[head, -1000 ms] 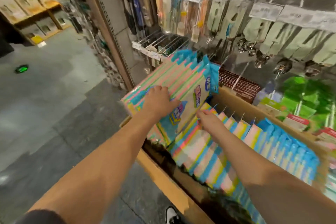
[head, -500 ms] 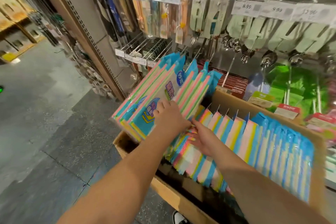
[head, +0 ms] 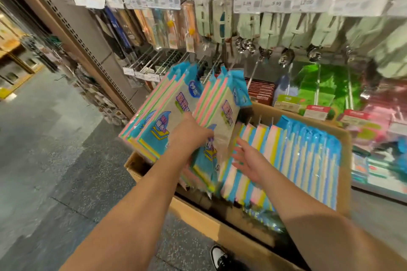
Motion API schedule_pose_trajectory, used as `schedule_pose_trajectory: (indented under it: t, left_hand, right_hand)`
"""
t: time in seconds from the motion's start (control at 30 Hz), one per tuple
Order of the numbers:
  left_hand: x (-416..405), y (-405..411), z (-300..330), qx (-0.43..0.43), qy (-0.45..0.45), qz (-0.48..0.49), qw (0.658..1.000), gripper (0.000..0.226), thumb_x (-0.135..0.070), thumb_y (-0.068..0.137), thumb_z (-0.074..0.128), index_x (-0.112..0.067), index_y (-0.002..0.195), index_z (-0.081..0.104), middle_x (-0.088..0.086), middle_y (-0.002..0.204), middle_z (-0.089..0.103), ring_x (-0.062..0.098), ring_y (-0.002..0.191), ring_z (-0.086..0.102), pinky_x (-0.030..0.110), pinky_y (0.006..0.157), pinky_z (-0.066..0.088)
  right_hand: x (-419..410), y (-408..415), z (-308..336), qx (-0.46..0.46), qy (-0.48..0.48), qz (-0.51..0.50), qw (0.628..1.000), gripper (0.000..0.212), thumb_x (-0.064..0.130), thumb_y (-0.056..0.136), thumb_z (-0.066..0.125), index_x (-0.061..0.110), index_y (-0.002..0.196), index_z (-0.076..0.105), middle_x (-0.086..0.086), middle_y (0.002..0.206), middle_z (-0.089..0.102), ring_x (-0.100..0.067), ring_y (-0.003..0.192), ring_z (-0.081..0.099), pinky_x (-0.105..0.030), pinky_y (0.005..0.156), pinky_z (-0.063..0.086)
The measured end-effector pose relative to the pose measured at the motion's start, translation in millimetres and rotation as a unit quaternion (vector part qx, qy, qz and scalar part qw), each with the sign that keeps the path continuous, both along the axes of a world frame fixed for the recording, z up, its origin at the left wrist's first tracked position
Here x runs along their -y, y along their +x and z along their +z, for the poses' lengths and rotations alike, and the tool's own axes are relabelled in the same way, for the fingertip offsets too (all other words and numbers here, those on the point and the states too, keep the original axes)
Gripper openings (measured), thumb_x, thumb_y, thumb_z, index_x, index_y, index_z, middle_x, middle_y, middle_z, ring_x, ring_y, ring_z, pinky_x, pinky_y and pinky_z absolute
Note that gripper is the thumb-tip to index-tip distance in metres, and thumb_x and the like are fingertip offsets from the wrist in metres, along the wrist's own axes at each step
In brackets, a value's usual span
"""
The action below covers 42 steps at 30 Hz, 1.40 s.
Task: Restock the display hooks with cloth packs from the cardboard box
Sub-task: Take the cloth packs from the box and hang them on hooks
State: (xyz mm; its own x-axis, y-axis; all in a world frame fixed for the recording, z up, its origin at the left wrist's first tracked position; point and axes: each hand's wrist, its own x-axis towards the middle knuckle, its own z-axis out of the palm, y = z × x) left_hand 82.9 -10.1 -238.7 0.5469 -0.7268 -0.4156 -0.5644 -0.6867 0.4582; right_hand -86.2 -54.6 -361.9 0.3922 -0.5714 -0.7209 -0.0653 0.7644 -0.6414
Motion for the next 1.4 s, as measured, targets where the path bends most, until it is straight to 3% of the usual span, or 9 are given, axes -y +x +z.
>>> schedule_pose_trajectory:
  t: [0.13,0.23,0.33,0.5,0.73,0.87,1.03,1.17,1.4]
  left_hand:
    - [-27,-57,35,-0.070,-0.095,0.017,0.993,0.062,-0.032,0.077,0.081,-0.013,0.119,0.040,0.002,0.101,0.055,0.023,0.091,0.055,0.032,0.076,0.040]
    - [-44,-122,53,-0.204,-0.179,0.049,0.961,0.063,-0.029,0.059,0.090,-0.019,0.105,0.048,0.003,0.097,0.065,0.021,0.081,0.066,0.043,0.078,0.055]
    - [-59,-208,65,-0.366,-0.206,0.049,0.906,0.067,-0.017,0.058,0.084,-0.005,0.114,0.049,0.019,0.097,0.069,0.024,0.067,0.071,0.041,0.062,0.060]
    - [-75,-378,72,-0.483,-0.188,0.001,0.855,0.035,-0.005,0.088,0.069,-0.006,0.114,0.045,0.010,0.072,0.072,0.022,0.057,0.070,0.035,0.054,0.060]
    - [-69,-592,72,-0.530,-0.113,-0.139,0.829,0.054,-0.005,0.087,0.070,-0.006,0.130,0.038,0.016,0.093,0.072,0.025,0.066,0.073,0.035,0.055,0.059]
    - [-54,-698,69,-0.556,-0.062,-0.239,0.794,0.076,-0.011,0.071,0.079,-0.011,0.137,0.041,0.020,0.106,0.074,0.031,0.079,0.075,0.039,0.063,0.060]
    - [-24,-823,58,-0.543,-0.009,-0.326,0.774,0.066,-0.006,0.073,0.081,-0.007,0.129,0.045,0.017,0.101,0.075,0.030,0.080,0.075,0.039,0.066,0.061]
    - [7,-932,49,-0.537,0.014,-0.399,0.743,0.104,-0.029,0.048,0.092,-0.004,0.137,0.043,0.018,0.114,0.073,0.035,0.097,0.073,0.053,0.089,0.058]
    - [75,-1135,59,-0.601,0.073,-0.432,0.669,0.087,-0.063,0.073,0.074,-0.016,0.142,0.049,0.010,0.131,0.067,0.028,0.122,0.064,0.049,0.108,0.046]
  right_hand:
    - [-4,-66,31,0.033,-0.059,-0.039,0.997,0.038,0.054,0.098,0.046,0.029,0.125,0.053,0.007,0.127,0.057,-0.015,0.108,0.058,-0.036,0.093,0.045]
    - [-12,-140,65,0.084,-0.087,-0.095,0.988,0.046,0.059,0.091,0.054,0.025,0.122,0.056,0.006,0.095,0.067,-0.010,0.077,0.063,-0.029,0.070,0.048]
    - [-25,-236,93,0.109,-0.095,-0.124,0.982,0.090,0.076,0.059,0.073,0.017,0.126,0.064,-0.007,0.119,0.070,-0.028,0.109,0.067,-0.047,0.099,0.051]
    - [-54,-422,128,0.158,-0.124,-0.215,0.956,0.048,0.054,0.095,0.048,0.020,0.120,0.072,-0.010,0.121,0.070,-0.030,0.112,0.066,-0.049,0.103,0.047]
    - [-111,-642,158,0.090,-0.194,-0.352,0.911,0.065,0.049,0.082,0.063,0.019,0.139,0.051,-0.008,0.126,0.067,-0.029,0.116,0.064,-0.045,0.087,0.057]
    - [-132,-744,164,0.065,-0.225,-0.429,0.872,0.025,0.032,0.094,0.061,0.025,0.118,0.057,-0.005,0.113,0.072,-0.023,0.098,0.070,-0.042,0.082,0.058]
    - [-147,-858,168,0.032,-0.233,-0.512,0.826,0.017,0.027,0.097,0.058,0.023,0.113,0.061,-0.007,0.108,0.073,-0.022,0.090,0.071,-0.039,0.076,0.058]
    - [-147,-956,169,0.011,-0.232,-0.559,0.796,0.018,0.028,0.098,0.056,0.023,0.112,0.065,-0.011,0.111,0.073,-0.028,0.094,0.071,-0.041,0.077,0.057]
    - [-121,-1129,198,-0.046,-0.246,-0.600,0.760,0.027,0.028,0.100,0.052,0.025,0.126,0.059,-0.010,0.116,0.072,-0.035,0.104,0.069,-0.055,0.090,0.054]
